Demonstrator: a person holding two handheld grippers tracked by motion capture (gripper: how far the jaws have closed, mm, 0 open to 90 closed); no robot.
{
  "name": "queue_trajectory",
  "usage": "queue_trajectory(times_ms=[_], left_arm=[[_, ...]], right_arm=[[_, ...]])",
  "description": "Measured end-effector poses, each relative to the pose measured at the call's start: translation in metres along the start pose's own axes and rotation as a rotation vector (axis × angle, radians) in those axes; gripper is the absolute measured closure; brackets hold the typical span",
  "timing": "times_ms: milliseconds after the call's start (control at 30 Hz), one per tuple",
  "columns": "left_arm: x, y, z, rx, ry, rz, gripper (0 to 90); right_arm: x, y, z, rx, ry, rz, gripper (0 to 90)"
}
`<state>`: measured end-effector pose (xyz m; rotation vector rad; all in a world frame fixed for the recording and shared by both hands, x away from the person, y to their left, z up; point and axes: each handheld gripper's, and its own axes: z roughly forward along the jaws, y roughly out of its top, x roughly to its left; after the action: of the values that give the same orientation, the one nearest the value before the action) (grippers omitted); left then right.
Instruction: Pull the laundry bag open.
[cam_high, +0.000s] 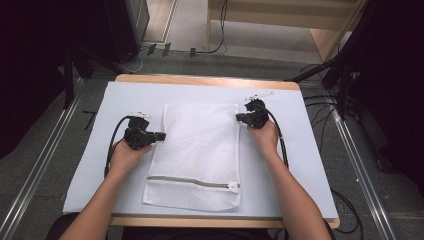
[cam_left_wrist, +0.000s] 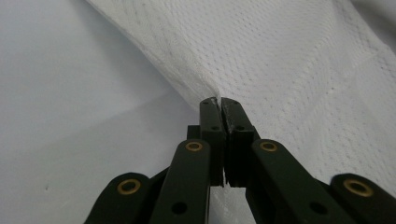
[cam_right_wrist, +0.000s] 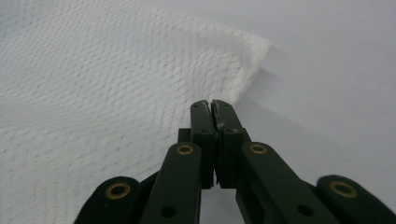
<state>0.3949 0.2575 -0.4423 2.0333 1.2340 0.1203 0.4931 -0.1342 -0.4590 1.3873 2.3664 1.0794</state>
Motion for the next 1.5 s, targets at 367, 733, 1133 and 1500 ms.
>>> queue_trajectory(times_ms=[367,733,1133,1500], left_arm=[[0.007,0.007,0.006,0.007,0.045,-0.005,89.0],[0.013,0.011,0.012,-0.001,0.057,-0.025,89.0],[0.02,0.013,0.013,0.017,0.109,-0.041,82.2],[0.02,0.013,0.008,0.01,0.052,-0.058,54.7]], right_arm=[[-0.002,0.0,-0.001,-0.025,-0.011,0.018,90.0],[-0.003,0.0,0.002,-0.038,-0.033,0.016,85.7],[-0.001,-0.005,-0.011,-0.063,-0.008,0.021,77.5],[0.006,-0.014,-0.029,-0.078,0.034,0.018,72.9]])
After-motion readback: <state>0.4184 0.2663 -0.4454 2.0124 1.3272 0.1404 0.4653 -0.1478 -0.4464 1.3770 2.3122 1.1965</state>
